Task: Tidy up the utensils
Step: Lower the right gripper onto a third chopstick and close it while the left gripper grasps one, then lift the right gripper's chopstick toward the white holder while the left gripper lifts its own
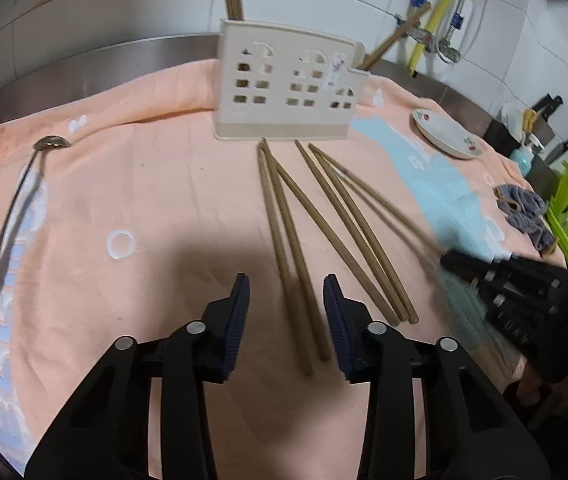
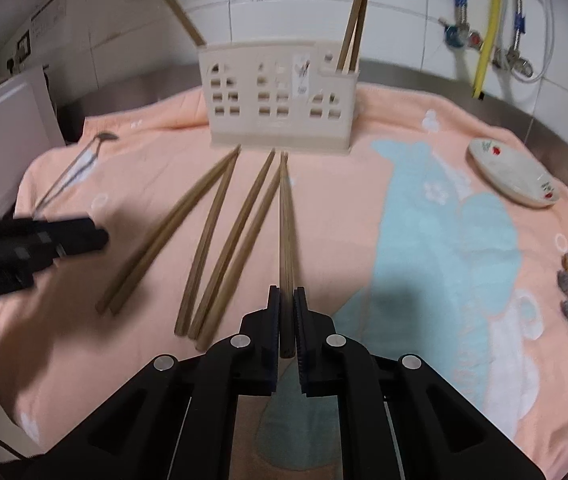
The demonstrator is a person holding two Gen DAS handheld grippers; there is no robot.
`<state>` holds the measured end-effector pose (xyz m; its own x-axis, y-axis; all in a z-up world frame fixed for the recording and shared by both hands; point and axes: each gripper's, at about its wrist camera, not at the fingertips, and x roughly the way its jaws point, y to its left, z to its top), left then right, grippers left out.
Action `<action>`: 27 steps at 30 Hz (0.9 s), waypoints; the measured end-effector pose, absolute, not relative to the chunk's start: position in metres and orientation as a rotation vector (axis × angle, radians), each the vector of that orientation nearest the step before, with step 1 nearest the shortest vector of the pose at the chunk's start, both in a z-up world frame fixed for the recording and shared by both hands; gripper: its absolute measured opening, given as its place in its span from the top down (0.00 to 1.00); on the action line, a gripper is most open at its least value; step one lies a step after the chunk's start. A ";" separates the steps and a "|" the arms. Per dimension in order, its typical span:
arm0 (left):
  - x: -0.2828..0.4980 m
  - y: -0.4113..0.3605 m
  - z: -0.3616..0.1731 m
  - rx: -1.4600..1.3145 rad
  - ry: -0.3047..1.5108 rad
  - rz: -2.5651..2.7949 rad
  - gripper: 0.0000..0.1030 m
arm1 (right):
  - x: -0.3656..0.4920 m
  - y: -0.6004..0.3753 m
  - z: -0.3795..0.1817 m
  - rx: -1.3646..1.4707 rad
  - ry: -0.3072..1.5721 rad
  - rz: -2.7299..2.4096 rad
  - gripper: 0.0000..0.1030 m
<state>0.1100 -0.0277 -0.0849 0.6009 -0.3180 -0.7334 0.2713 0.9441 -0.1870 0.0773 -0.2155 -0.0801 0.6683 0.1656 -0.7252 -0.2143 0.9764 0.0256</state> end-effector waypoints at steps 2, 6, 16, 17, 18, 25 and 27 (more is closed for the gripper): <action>0.111 -0.033 -0.089 -0.050 0.873 -0.353 0.71 | 0.077 -0.217 -0.070 -0.065 0.783 0.213 0.93; 0.116 -0.038 -0.099 -0.048 0.899 -0.359 0.80 | 0.075 -0.220 -0.052 -0.066 0.735 0.215 0.93; 0.130 -0.039 -0.116 -0.061 0.944 -0.330 0.88 | 0.071 -0.221 -0.023 -0.083 0.653 0.234 0.93; 0.131 -0.039 -0.117 -0.060 0.946 -0.329 0.88 | 0.070 -0.221 -0.021 -0.084 0.649 0.236 0.93; 0.131 -0.041 -0.117 -0.054 0.946 -0.326 0.88 | 0.071 -0.221 -0.019 -0.087 0.644 0.237 0.93; 0.134 -0.047 -0.118 -0.038 0.951 -0.301 0.88 | 0.073 -0.219 -0.012 -0.096 0.624 0.245 0.93; 0.133 -0.050 -0.118 -0.017 0.948 -0.291 0.88 | 0.073 -0.218 -0.011 -0.099 0.620 0.247 0.93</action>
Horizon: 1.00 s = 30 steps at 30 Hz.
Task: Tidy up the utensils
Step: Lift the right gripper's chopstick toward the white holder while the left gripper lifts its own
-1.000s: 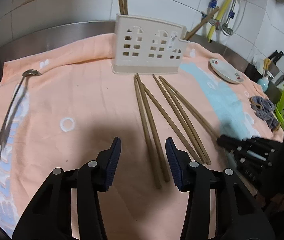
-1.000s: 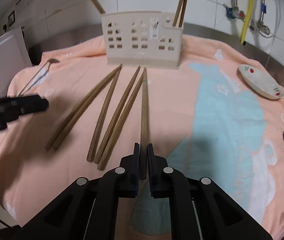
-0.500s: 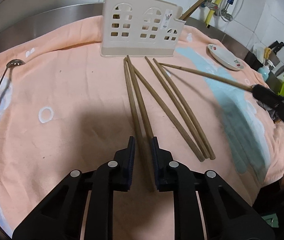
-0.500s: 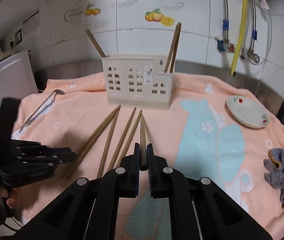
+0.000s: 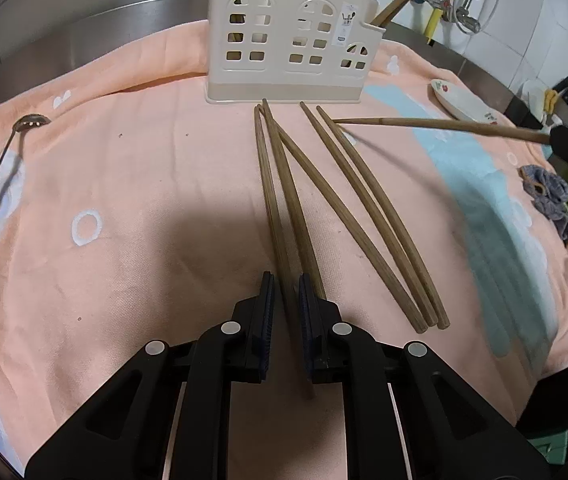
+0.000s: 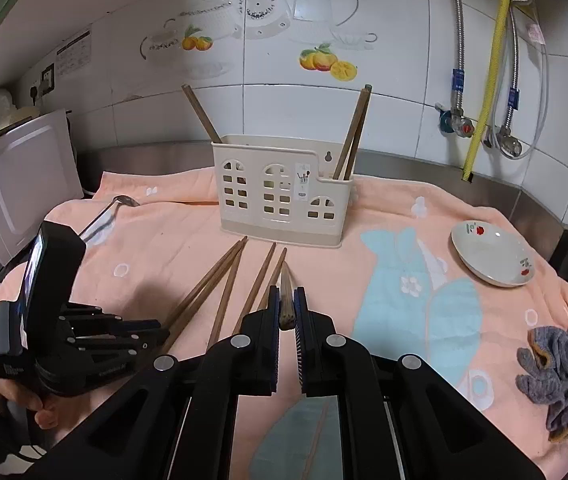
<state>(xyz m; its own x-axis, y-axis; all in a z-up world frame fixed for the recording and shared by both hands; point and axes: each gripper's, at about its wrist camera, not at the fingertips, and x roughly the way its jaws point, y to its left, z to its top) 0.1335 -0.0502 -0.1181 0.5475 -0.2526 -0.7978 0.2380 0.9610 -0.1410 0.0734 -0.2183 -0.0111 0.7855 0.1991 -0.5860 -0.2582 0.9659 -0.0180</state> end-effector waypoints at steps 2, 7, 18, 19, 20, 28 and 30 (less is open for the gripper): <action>0.133 -0.052 -0.118 0.001 0.945 -0.286 0.88 | 0.075 -0.218 -0.010 -0.100 0.617 0.249 0.93; 0.137 -0.050 -0.116 0.003 0.959 -0.277 0.92 | 0.078 -0.218 -0.006 -0.104 0.609 0.256 0.93; 0.147 -0.033 -0.056 -0.020 0.831 -0.332 0.93 | 0.093 -0.216 0.031 -0.119 0.553 0.303 0.93; 0.148 -0.032 -0.050 -0.019 0.818 -0.335 0.94 | 0.095 -0.215 0.035 -0.122 0.548 0.308 0.93; 0.150 -0.031 -0.042 -0.014 0.800 -0.337 0.95 | 0.098 -0.214 0.039 -0.125 0.543 0.316 0.93; 0.157 -0.032 -0.007 0.007 0.718 -0.375 0.95 | 0.114 -0.210 0.068 -0.127 0.518 0.359 0.93; 0.159 -0.033 0.000 0.009 0.705 -0.385 0.95 | 0.117 -0.209 0.075 -0.134 0.508 0.365 0.93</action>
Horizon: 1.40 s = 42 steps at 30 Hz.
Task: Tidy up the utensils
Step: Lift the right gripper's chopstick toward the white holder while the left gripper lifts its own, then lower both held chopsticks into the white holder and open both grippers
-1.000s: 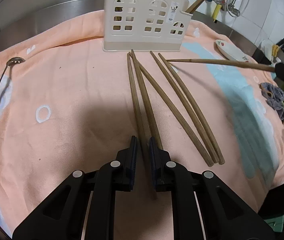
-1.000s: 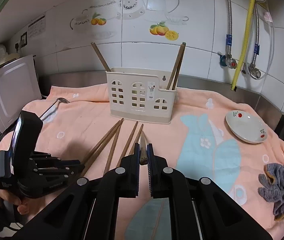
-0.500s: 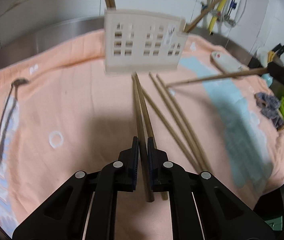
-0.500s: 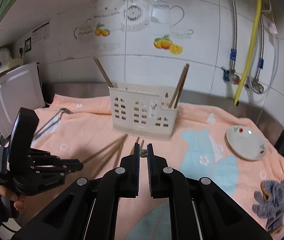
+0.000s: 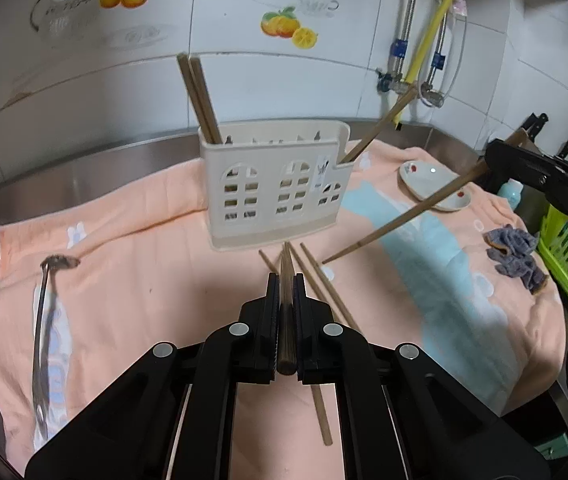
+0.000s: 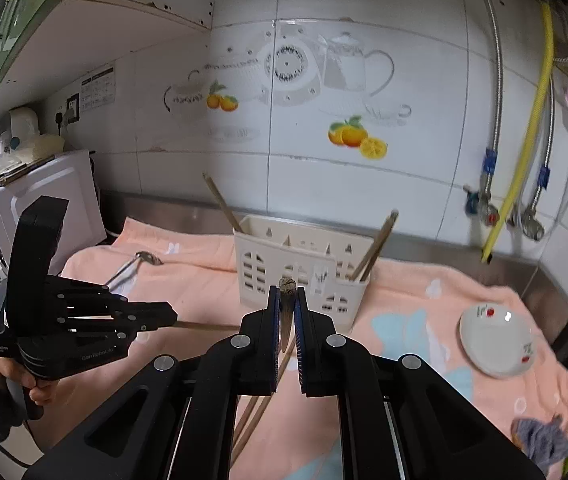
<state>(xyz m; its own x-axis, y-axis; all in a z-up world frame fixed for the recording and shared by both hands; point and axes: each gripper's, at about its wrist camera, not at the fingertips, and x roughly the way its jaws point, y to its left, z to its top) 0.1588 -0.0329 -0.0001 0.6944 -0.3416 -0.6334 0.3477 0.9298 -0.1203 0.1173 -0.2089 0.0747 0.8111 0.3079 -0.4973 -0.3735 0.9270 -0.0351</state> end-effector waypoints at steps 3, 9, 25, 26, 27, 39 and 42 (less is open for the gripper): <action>0.160 -0.034 0.011 0.024 0.676 -0.392 0.95 | 0.122 -0.209 0.085 -0.134 0.495 0.374 0.93; 0.163 -0.040 0.027 0.059 0.641 -0.407 0.95 | 0.127 -0.207 0.100 -0.147 0.469 0.383 0.93; 0.187 -0.049 0.107 0.113 0.535 -0.453 0.95 | 0.149 -0.212 0.166 -0.165 0.358 0.366 0.93; 0.188 -0.049 0.110 0.114 0.528 -0.452 0.95 | 0.151 -0.212 0.168 -0.169 0.354 0.359 0.93; 0.190 -0.050 0.116 0.117 0.516 -0.452 0.95 | 0.154 -0.212 0.171 -0.175 0.353 0.352 0.93; 0.220 -0.044 0.186 0.074 0.345 -0.408 0.95 | 0.213 -0.216 0.139 -0.219 0.486 0.273 0.93; 0.232 -0.046 0.193 0.079 0.307 -0.380 0.95 | 0.224 -0.218 0.128 -0.210 0.523 0.274 0.93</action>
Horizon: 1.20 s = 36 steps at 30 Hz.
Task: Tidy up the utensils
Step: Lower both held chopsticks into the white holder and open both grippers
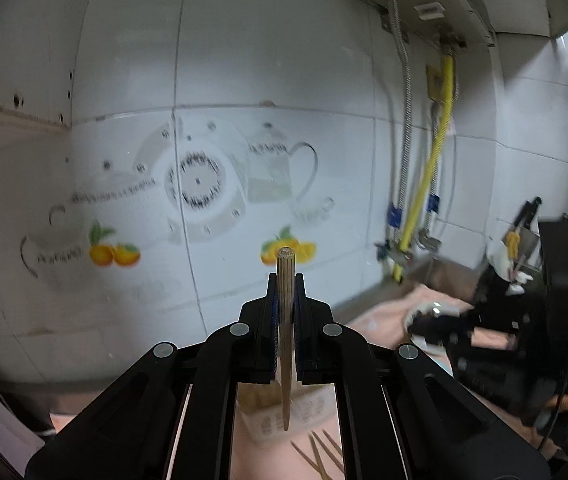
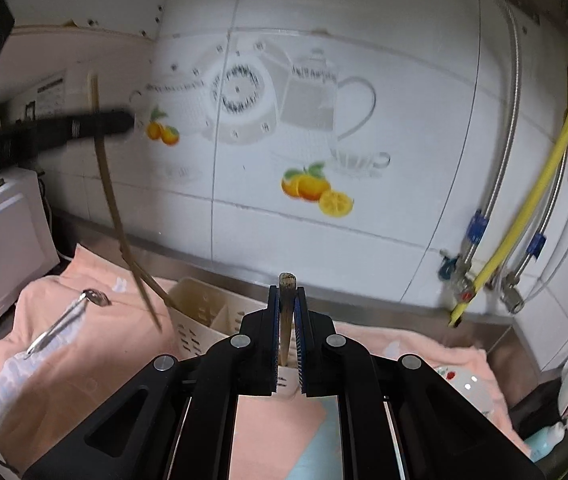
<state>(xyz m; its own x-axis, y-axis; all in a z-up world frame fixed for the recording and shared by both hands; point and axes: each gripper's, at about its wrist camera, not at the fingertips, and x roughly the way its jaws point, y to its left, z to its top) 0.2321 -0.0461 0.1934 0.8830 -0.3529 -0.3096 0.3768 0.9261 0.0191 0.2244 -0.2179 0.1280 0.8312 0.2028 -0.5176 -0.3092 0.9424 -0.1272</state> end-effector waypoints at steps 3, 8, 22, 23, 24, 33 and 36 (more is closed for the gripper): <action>0.247 -0.045 0.195 0.063 0.294 -0.355 0.95 | 0.232 -0.219 0.120 -0.202 0.541 0.275 0.93; 0.273 -0.039 0.184 0.017 0.299 -0.329 0.95 | 0.239 -0.216 0.112 -0.208 0.559 0.280 0.93; 0.310 -0.035 0.125 -0.003 0.440 -0.316 0.95 | 0.247 -0.213 0.096 -0.196 0.569 0.271 0.91; 0.309 -0.035 0.123 0.002 0.440 -0.312 0.93 | 0.246 -0.213 0.097 -0.195 0.565 0.269 0.88; 0.308 -0.035 0.122 0.001 0.442 -0.316 0.93 | 0.244 -0.213 0.098 -0.194 0.557 0.265 0.86; 0.269 -0.029 0.125 0.027 0.414 -0.280 0.55 | 0.203 -0.217 0.113 -0.186 0.478 0.254 0.69; 0.251 -0.025 0.125 0.030 0.409 -0.275 0.47 | 0.185 -0.215 0.110 -0.188 0.470 0.262 0.64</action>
<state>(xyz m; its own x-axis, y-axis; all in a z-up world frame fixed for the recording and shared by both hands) 0.2512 -0.0252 0.1248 0.8811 -0.2582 -0.3963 0.2703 0.9624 -0.0260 0.1854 -0.2150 0.1096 0.8591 0.2050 -0.4689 -0.2912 0.9493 -0.1185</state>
